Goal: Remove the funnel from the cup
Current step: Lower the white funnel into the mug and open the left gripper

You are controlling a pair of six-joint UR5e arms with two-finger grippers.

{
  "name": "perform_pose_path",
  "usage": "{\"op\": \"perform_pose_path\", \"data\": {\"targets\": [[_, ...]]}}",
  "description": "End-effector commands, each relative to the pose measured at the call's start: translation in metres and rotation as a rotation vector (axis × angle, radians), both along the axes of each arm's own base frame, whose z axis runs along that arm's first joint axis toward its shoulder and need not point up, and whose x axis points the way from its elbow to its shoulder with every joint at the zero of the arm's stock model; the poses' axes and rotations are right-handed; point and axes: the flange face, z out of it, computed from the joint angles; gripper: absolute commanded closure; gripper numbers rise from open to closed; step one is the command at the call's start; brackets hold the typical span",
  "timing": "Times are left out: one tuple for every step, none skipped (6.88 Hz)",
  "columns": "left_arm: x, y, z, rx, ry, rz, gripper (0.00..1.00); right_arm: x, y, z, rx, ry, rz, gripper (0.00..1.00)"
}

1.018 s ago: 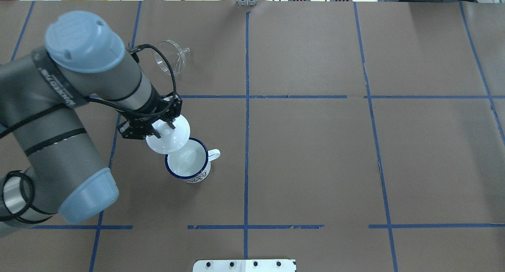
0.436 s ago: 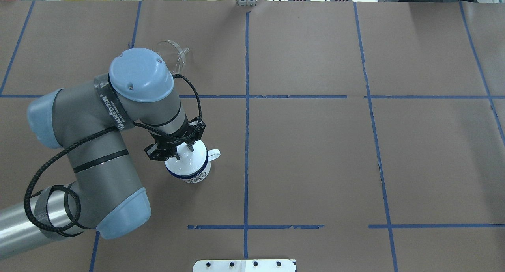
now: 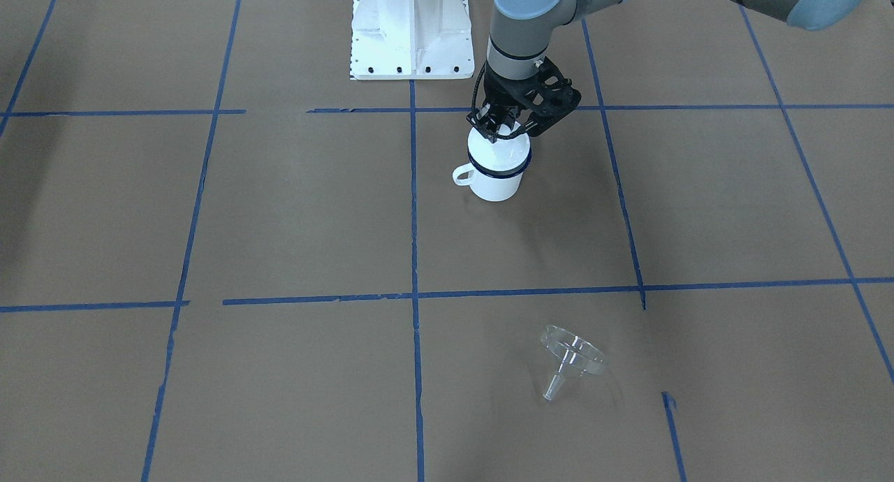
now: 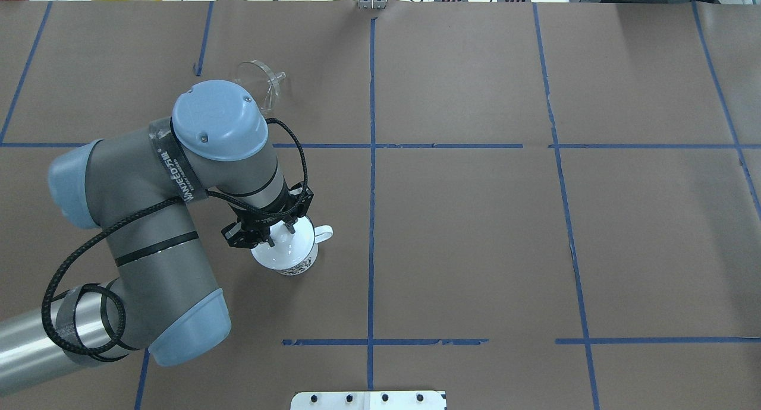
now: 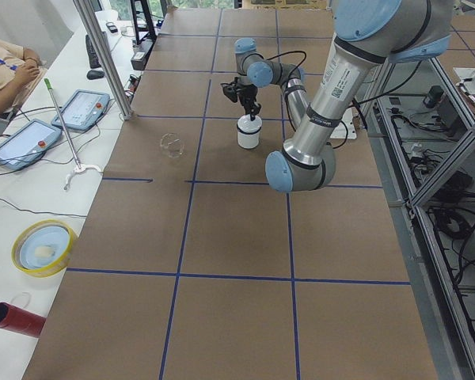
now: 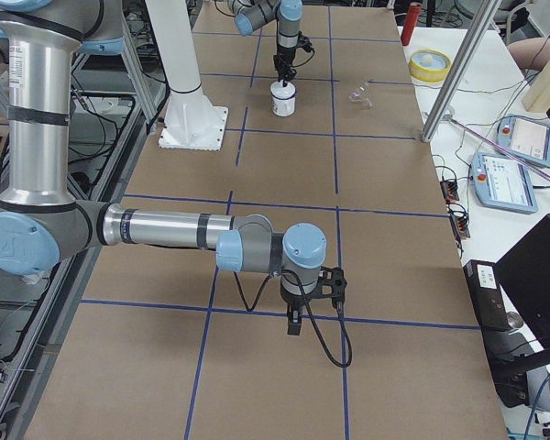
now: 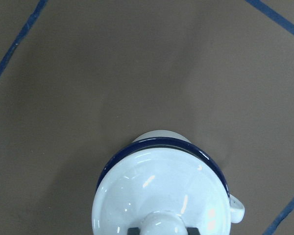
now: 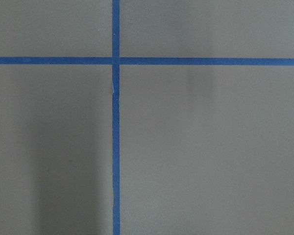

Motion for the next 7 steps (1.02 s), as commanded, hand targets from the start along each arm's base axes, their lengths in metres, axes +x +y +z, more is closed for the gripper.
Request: {"op": "perform_pose_path", "data": {"targets": [[-0.0001,-0.0006,0.0012,-0.001,-0.003,-0.002,1.00,0.0000,0.0000,0.0000,0.000,0.000,0.000,0.00],[0.0021,-0.0011,0.0032,-0.001,-0.008,0.000,1.00,0.0000,0.0000,0.0000,0.000,0.000,0.000,0.00],[0.0015,-0.0017,0.0049,-0.001,-0.009,-0.001,1.00,0.0000,0.0000,0.0000,0.000,0.000,0.000,0.00],[0.0019,-0.0020,0.0054,0.001,-0.010,0.002,1.00,0.0000,0.0000,0.0000,0.000,0.000,0.000,0.00],[0.0014,-0.0017,0.0058,0.001,-0.010,0.002,1.00,0.0000,0.0000,0.0000,0.000,0.000,0.000,0.00],[0.0019,-0.0020,0.0053,0.003,-0.008,0.004,0.96,0.0000,0.0000,0.0000,0.000,0.000,0.000,0.00],[0.0017,-0.0019,0.0082,0.001,-0.013,0.005,0.38,0.0000,0.0000,0.0000,0.000,0.000,0.000,0.00]]}}
